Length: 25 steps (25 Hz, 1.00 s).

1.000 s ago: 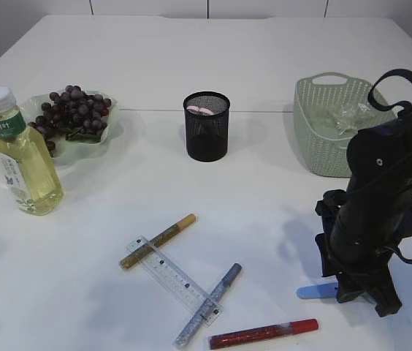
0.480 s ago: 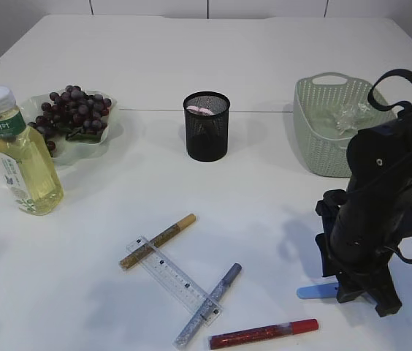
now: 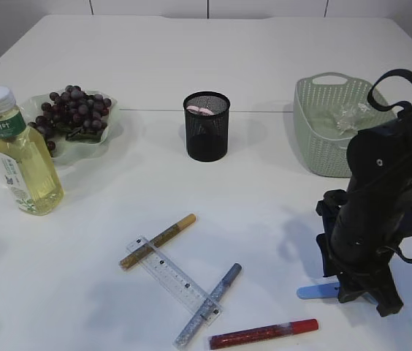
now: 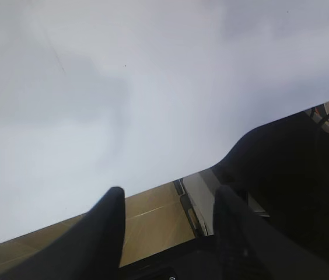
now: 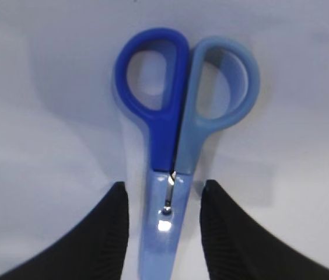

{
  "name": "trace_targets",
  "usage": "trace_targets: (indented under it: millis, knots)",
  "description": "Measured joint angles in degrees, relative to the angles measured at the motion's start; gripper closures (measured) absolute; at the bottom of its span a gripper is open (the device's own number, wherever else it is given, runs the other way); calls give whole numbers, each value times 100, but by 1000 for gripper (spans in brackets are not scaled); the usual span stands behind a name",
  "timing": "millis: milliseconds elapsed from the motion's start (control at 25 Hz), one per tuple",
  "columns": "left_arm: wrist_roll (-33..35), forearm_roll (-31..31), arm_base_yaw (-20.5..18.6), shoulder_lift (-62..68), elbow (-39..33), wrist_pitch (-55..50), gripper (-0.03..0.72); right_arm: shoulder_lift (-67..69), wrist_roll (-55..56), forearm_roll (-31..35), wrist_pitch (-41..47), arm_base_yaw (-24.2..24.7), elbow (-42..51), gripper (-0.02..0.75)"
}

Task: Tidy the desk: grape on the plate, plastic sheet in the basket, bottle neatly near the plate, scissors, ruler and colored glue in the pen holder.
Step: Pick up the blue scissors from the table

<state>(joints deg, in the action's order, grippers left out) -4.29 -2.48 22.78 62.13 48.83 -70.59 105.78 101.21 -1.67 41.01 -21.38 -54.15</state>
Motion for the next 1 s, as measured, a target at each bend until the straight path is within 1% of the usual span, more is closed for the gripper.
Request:
trace_targets:
  millis: [1000]
  knots:
    - [0, 0, 0, 0, 0, 0, 326, 99, 12, -6, 25, 0, 0, 407]
